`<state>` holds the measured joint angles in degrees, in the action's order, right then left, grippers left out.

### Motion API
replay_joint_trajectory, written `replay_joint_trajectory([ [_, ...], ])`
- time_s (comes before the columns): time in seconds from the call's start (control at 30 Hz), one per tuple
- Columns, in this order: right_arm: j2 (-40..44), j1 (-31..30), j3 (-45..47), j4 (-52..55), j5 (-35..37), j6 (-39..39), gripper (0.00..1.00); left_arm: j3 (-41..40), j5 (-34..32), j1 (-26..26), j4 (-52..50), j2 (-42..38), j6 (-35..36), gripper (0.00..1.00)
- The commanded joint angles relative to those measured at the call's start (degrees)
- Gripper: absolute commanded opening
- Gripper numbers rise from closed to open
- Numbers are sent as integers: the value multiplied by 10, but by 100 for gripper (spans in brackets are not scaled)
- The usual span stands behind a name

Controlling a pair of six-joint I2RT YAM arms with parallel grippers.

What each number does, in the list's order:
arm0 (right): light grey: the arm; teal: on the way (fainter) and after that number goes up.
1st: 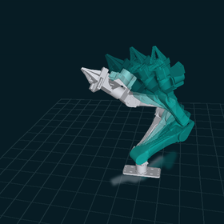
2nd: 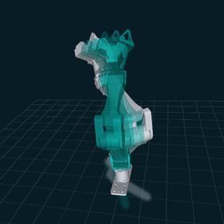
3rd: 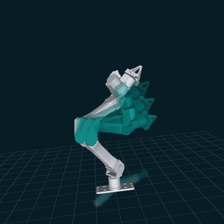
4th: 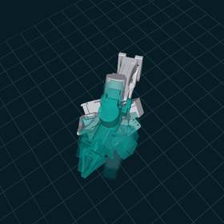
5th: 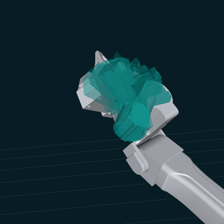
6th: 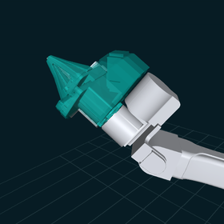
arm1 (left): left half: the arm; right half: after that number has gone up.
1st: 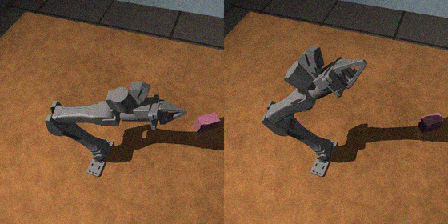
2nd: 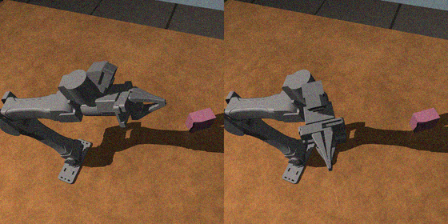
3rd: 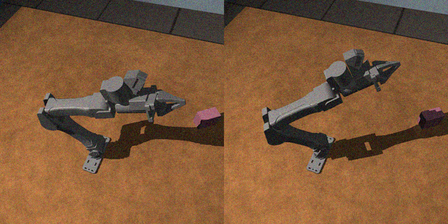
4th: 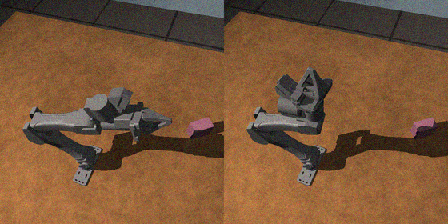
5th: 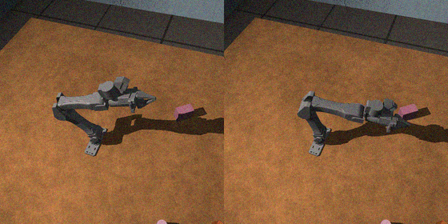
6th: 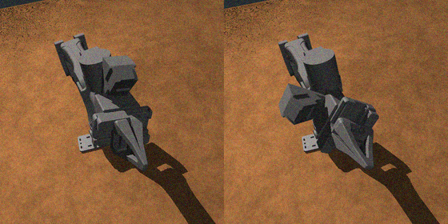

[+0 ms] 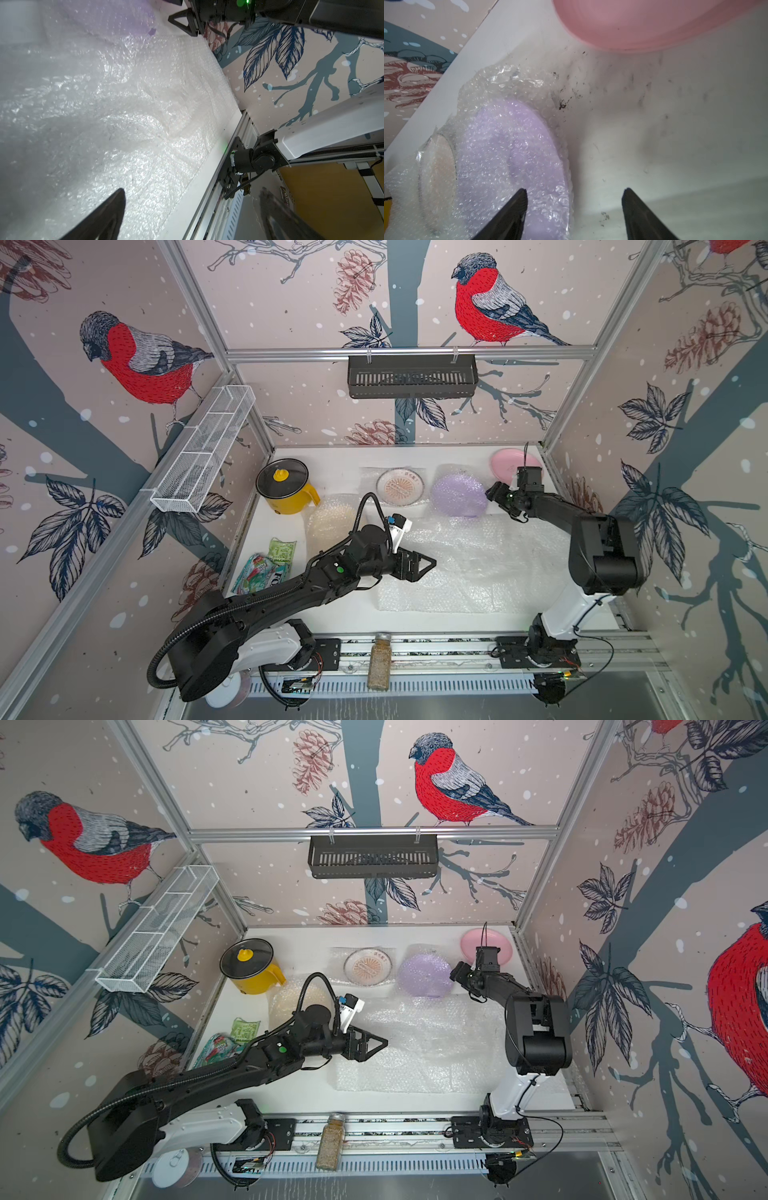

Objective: Unpack dinner plates from bubble wrap
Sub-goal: Pick up the bubble wrap from the center of the board.

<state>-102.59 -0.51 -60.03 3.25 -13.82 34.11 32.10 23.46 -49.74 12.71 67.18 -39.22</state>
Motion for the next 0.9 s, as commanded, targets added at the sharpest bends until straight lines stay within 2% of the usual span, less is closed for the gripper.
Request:
replay_joint_trajectory([
  [0.0, -27, -6, -15, 12, -11, -22, 68, -16, -9, -9, 35, 3, -11, 98],
  [0.13, -54, -14, -22, 13, -3, -19, 59, -22, -6, -16, 57, 27, -21, 98],
  [0.3, -74, -20, -40, 24, 9, -24, 37, -22, -22, -19, 60, 50, -22, 98],
  [0.5, -81, -26, -82, 53, 31, -32, 10, -19, -71, -19, 45, 78, -27, 98],
  [0.57, -80, -26, -101, 64, 34, -30, 6, -19, -94, -19, 40, 90, -33, 98],
  [0.73, -67, -25, -160, 103, 53, -21, 5, -8, -126, -18, 41, 131, -49, 98],
  [0.87, -25, -23, -186, 123, 59, -7, 5, 2, -142, -13, 50, 170, -66, 98],
])
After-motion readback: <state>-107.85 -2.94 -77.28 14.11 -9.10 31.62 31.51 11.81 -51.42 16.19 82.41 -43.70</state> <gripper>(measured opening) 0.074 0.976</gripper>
